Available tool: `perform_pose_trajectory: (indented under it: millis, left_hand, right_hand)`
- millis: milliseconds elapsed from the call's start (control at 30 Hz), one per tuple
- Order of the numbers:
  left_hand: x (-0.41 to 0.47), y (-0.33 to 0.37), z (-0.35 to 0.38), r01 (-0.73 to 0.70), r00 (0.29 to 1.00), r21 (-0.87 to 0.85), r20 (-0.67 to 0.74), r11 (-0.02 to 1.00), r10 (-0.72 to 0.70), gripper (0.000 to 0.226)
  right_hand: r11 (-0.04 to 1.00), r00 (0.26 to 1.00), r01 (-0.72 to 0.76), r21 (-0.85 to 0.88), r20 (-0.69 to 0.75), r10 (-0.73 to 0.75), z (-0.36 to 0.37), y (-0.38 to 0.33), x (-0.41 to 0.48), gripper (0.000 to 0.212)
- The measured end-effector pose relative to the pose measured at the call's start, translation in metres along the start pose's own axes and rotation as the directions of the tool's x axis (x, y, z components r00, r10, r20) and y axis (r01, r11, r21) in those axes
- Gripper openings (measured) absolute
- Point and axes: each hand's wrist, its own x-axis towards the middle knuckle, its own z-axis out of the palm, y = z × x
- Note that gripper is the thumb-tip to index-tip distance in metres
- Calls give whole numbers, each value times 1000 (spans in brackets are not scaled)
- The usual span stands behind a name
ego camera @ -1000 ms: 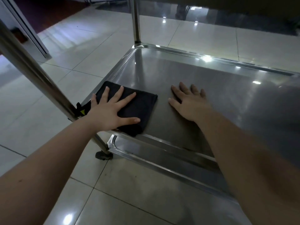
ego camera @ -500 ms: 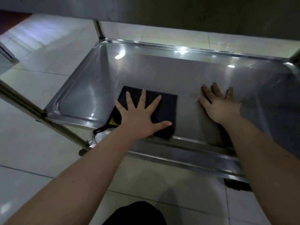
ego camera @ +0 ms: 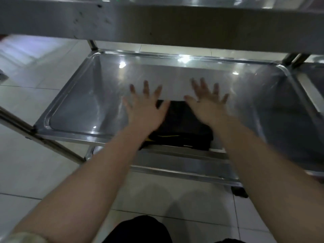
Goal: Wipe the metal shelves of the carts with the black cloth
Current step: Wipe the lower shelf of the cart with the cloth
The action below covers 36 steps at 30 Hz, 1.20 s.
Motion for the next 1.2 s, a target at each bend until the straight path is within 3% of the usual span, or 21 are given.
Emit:
perform_pose_trajectory:
  millis: [100,200,333,500,600,667,733,833,933,1067,1200]
  left_hand:
    - [28,-45,-3,4,997,53,72,999,-8,57]
    - [36,-60,9,-89,986,55,145,994,81,52]
    - [33,-64,19,-89,982,70,172,994,76,52]
    - [34,-64,23,-100,984,126,159,987,79,58]
    - [33,-62,28,-98,987,145,141,985,78,57]
    - [32,-60,29,-98,987,153,141,983,76,57]
    - [33,-60,29,-99,987,148,140,984,78,56]
    - [33,-62,27,-108,985,155,148,982,85,56]
    - [30,-63,25,-120,983,156,155,981,95,54]
    - [32,-65,24,-120,980,137,175,983,95,56]
    - [33,-67,24,-118,979,129,180,985,94,58]
  right_hand:
    - [973,983,169,-160,103,-154,37,-49,-24,65]
    - [954,987,153,-258,93,-133,61,-53,-36,68]
    - [946,988,153,-287,58,-142,46,-9,-36,67]
    - [948,998,-43,-314,22,53,0,105,-34,73]
    - [939,981,-179,-293,22,194,-11,131,-40,77]
    - [941,981,-187,-283,-9,192,-1,110,-43,73]
    - [950,996,-89,-301,-13,89,19,63,-43,72]
    - [946,994,99,-310,84,-76,52,-20,-48,78]
    - [944,985,146,-297,131,-111,61,-47,-49,84]
    - [939,990,137,-316,86,-116,40,14,-50,87]
    - [945,992,-114,-308,6,122,-6,124,-60,95]
